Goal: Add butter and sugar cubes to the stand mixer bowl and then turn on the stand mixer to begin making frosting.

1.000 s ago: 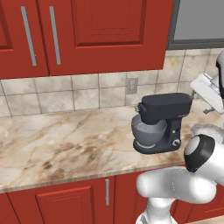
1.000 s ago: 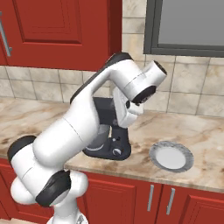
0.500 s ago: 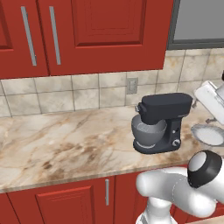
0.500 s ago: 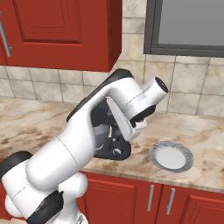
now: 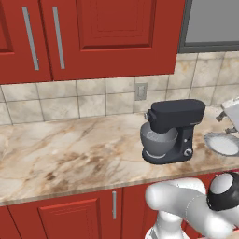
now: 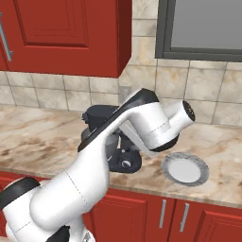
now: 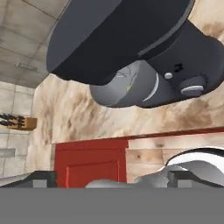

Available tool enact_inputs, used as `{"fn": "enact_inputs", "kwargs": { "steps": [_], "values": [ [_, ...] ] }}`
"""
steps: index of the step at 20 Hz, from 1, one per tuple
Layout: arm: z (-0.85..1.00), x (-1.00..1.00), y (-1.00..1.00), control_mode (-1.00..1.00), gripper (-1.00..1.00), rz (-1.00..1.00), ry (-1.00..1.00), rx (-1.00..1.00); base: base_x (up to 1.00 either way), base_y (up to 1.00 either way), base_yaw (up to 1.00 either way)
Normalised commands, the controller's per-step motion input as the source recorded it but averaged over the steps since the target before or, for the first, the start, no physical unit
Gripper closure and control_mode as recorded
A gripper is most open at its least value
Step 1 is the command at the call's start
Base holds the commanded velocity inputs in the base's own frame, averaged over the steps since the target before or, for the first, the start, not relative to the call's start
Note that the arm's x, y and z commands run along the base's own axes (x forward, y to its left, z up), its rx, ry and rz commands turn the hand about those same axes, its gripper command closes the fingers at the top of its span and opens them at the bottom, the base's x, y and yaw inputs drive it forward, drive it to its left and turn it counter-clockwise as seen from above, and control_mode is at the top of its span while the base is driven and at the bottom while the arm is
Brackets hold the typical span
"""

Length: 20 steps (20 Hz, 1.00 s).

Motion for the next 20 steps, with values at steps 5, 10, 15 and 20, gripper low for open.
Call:
{"fn": "enact_inputs", "kwargs": {
  "steps": [5,10,15,20],
  "values": [
    [-0.25,-0.53,-0.01,-1.00,-1.00,0.40,-0.84,-0.05,0.00,0.00,0.00],
    [-0.44,-0.02,0.00,-1.00,-1.00,0.34,-0.66,-0.05,0.00,0.00,0.00],
    [-0.50,0.02,0.00,-1.00,-1.00,0.33,-0.61,-0.12,0.00,0.00,0.00],
    [-0.43,0.03,0.01,-1.00,-1.00,0.20,-0.60,-0.21,0.00,0.00,0.00]
  ]
}}
